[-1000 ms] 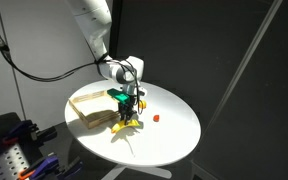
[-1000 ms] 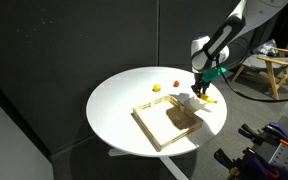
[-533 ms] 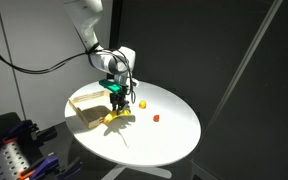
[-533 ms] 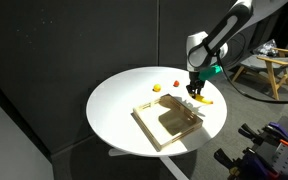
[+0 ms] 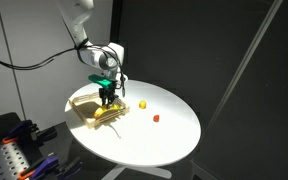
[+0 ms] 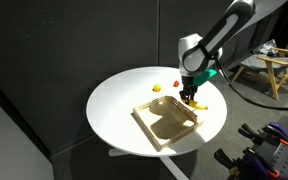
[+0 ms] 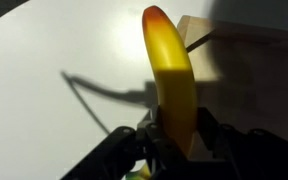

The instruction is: Put the banana in the box

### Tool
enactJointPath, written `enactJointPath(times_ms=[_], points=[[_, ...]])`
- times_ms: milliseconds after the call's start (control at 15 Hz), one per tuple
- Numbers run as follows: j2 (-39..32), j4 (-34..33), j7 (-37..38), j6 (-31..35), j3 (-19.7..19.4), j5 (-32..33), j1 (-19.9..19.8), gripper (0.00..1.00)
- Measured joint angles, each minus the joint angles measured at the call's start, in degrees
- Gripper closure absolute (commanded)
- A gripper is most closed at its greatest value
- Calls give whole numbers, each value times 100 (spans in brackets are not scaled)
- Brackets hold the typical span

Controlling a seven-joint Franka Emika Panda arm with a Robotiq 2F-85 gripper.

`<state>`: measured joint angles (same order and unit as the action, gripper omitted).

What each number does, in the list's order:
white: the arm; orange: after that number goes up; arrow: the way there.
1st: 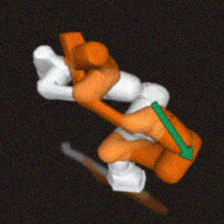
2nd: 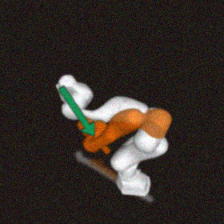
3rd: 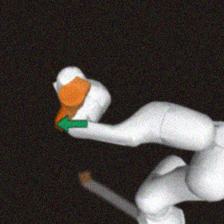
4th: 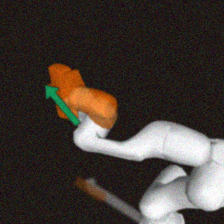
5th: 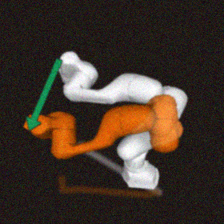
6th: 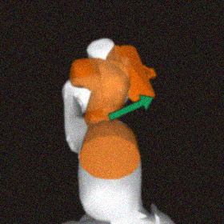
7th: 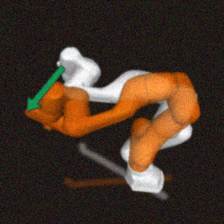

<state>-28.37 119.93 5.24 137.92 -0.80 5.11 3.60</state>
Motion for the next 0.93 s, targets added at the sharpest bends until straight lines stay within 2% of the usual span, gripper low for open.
enactJointPath(times_ms=[733,800,933], points=[[-68,21,36,401,217,0,445,85],[-85,17,38,424,218,0,465,60],[-114,17,38,426,222,0,469,60]])
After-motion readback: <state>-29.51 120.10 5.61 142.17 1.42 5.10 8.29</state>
